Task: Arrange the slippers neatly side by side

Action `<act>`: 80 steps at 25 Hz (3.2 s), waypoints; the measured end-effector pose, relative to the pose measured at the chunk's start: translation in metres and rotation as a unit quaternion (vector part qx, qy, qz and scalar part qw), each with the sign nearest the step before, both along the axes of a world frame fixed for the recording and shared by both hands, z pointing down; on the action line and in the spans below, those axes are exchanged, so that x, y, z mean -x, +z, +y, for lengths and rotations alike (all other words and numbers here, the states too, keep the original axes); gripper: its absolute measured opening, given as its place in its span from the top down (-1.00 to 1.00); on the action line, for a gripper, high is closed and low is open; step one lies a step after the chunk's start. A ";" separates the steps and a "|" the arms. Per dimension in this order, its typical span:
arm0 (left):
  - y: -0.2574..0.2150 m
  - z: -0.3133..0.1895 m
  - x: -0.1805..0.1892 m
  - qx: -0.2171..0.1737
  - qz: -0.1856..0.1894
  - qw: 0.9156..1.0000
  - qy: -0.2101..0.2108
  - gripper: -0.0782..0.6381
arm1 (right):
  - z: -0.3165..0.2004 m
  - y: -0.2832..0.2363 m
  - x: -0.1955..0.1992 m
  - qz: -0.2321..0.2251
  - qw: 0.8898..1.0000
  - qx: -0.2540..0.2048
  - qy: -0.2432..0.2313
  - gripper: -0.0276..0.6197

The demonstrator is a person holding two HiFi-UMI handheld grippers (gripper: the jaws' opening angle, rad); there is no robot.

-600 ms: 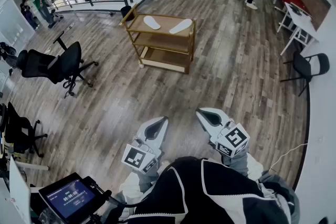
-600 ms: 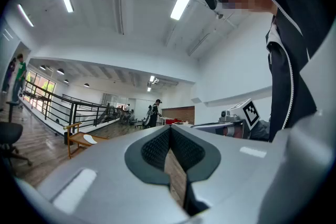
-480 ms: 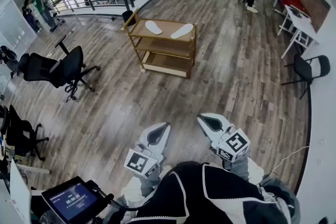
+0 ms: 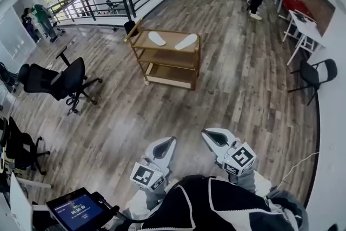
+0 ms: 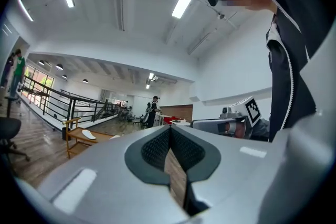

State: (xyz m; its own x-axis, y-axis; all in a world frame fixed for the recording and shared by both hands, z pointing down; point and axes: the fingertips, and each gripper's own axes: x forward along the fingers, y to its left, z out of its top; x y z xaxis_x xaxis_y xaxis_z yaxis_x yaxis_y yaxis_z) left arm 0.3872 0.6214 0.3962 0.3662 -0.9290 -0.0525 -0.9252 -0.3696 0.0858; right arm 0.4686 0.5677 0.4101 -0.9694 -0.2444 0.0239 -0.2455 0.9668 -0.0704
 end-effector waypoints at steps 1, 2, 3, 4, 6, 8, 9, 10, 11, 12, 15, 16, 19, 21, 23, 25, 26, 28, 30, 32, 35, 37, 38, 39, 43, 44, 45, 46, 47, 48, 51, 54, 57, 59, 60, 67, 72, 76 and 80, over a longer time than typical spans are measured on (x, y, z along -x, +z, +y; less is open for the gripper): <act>0.002 0.001 -0.001 0.002 0.003 1.000 0.004 0.73 | 0.001 0.002 0.000 0.000 1.000 0.002 0.002 0.90; 0.003 0.001 -0.002 0.003 0.004 1.000 0.007 0.73 | 0.001 0.003 0.000 0.000 1.000 0.004 0.004 0.90; 0.004 0.002 -0.002 0.003 0.003 1.000 0.010 0.73 | 0.001 0.004 0.001 -0.002 1.000 0.006 0.006 0.90; 0.004 0.003 -0.002 0.003 0.002 1.000 0.012 0.73 | 0.001 0.005 0.002 -0.004 1.000 0.008 0.007 0.90; 0.006 0.004 -0.001 0.002 0.003 1.000 0.016 0.73 | 0.001 0.007 0.003 -0.005 1.000 0.010 0.009 0.90; 0.008 0.007 0.005 0.005 0.009 1.000 0.018 0.73 | 0.004 0.009 0.010 -0.003 1.000 0.012 0.009 0.90; 0.008 0.010 0.012 0.007 0.012 1.000 0.019 0.73 | 0.006 0.008 0.017 -0.001 1.000 0.012 0.009 0.90; 0.007 0.012 0.020 0.008 0.014 1.000 0.020 0.73 | 0.009 0.007 0.026 0.001 1.000 0.012 0.009 0.90; 0.006 0.016 0.028 0.009 0.015 1.000 0.022 0.73 | 0.013 0.005 0.036 0.003 1.000 0.011 0.009 0.90; 0.004 0.019 0.037 0.009 0.015 1.000 0.025 0.73 | 0.016 0.004 0.046 0.004 1.000 0.010 0.010 0.90; 0.008 0.027 0.060 0.009 0.021 0.999 0.030 0.73 | 0.026 0.008 0.070 0.005 1.000 0.007 0.012 0.90; 0.011 0.029 0.066 0.008 0.025 0.999 0.032 0.73 | 0.029 0.011 0.077 0.004 1.000 0.006 0.013 0.90; 0.010 0.033 0.077 0.004 0.025 0.999 0.041 0.73 | 0.035 0.012 0.094 0.004 1.000 0.005 0.017 0.90; 0.009 0.033 0.090 0.003 0.020 0.999 0.046 0.73 | 0.034 0.010 0.109 0.003 1.000 0.003 0.022 0.90; 0.014 0.031 0.104 0.006 0.024 0.999 0.048 0.73 | 0.032 0.012 0.122 0.002 1.000 0.003 0.026 0.90; 0.018 0.030 0.108 0.008 0.027 0.998 0.050 0.73 | 0.034 0.016 0.126 0.002 1.000 0.004 0.026 0.90; 0.018 0.032 0.109 0.008 0.027 0.998 0.051 0.73 | 0.036 0.016 0.126 0.004 1.000 0.005 0.025 0.90; 0.016 0.037 0.107 0.008 0.029 0.998 0.053 0.73 | 0.043 0.016 0.126 0.009 1.000 0.006 0.023 0.90; 0.016 0.039 0.107 0.009 0.030 0.998 0.053 0.73 | 0.045 0.015 0.127 0.010 1.000 0.006 0.021 0.90; 0.017 0.033 0.112 0.011 0.032 0.998 0.052 0.73 | 0.039 0.013 0.132 0.008 1.000 0.005 0.019 0.90; 0.020 0.030 0.119 0.015 0.035 0.998 0.048 0.73 | 0.035 0.011 0.139 0.009 1.000 0.003 0.014 0.90; 0.023 0.027 0.123 0.017 0.035 0.998 0.044 0.73 | 0.031 0.014 0.144 0.008 1.000 0.004 0.010 0.90; 0.025 0.022 0.126 0.018 0.036 0.998 0.042 0.73 | 0.026 0.015 0.147 0.008 1.000 0.006 0.008 0.90; 0.026 0.015 0.130 0.020 0.038 0.998 0.039 0.73 | 0.018 0.017 0.151 0.008 1.000 0.008 0.005 0.90; 0.025 -0.023 0.143 0.030 0.040 0.998 0.027 0.73 | -0.022 0.016 0.167 0.002 1.000 0.013 -0.009 0.90; 0.024 -0.033 0.146 0.031 0.038 0.999 0.023 0.73 | -0.032 0.015 0.172 -0.001 1.000 0.013 -0.012 0.90; 0.022 -0.044 0.150 0.030 0.037 0.999 0.019 0.73 | -0.043 0.014 0.176 -0.003 1.000 0.013 -0.016 0.90; 0.020 -0.054 0.153 0.029 0.036 0.999 0.015 0.73 | -0.053 0.013 0.180 -0.005 1.000 0.013 -0.021 0.90; 0.018 -0.065 0.155 0.028 0.035 0.999 0.011 0.73 | -0.063 0.011 0.183 -0.006 1.000 0.013 -0.027 0.90; 0.015 -0.076 0.156 0.027 0.034 0.999 0.009 0.73 | -0.073 0.008 0.186 -0.007 0.999 0.011 -0.032 0.90; 0.008 -0.111 0.155 0.023 0.030 0.999 0.007 0.73 | -0.105 0.002 0.189 -0.009 0.999 0.007 -0.041 0.90; 0.005 -0.145 0.153 0.021 0.029 0.999 0.005 0.73 | -0.138 -0.001 0.186 -0.010 0.999 0.003 -0.045 0.90; 0.003 -0.178 0.150 0.017 0.026 0.999 0.006 0.73 | -0.169 -0.002 0.182 -0.011 0.999 0.002 -0.045 0.90; 0.001 -0.198 0.146 0.012 0.026 1.000 0.007 0.73 | -0.189 -0.001 0.177 -0.010 0.999 0.003 -0.043 0.90; 0.001 -0.207 0.143 0.011 0.026 1.000 0.008 0.73 | -0.197 0.000 0.174 -0.010 0.999 0.003 -0.042 0.90; 0.007 -0.239 0.130 0.011 0.022 1.000 0.012 0.73 | -0.236 0.003 0.159 -0.013 0.999 0.004 -0.034 0.90; 0.010 -0.249 0.133 0.015 0.031 0.999 0.005 0.73 | -0.244 0.009 0.161 -0.010 0.999 0.011 -0.036 0.90; 0.014 -0.256 0.135 0.021 0.034 0.999 0.010 0.73 | -0.249 0.014 0.165 -0.009 0.999 0.017 -0.036 0.90; 0.018 -0.266 0.145 0.023 0.038 0.999 0.018 0.73 | -0.258 0.018 0.172 -0.004 0.999 0.021 -0.027 0.90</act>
State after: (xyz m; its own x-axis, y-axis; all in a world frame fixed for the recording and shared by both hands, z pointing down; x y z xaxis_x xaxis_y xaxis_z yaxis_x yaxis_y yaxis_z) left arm 0.2426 0.3557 0.4146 0.3952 -0.9178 -0.0393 -0.9019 -0.3958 0.1730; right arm 0.2962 0.3101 0.4283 -0.9815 -0.1899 0.0243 -0.1914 0.9750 -0.1125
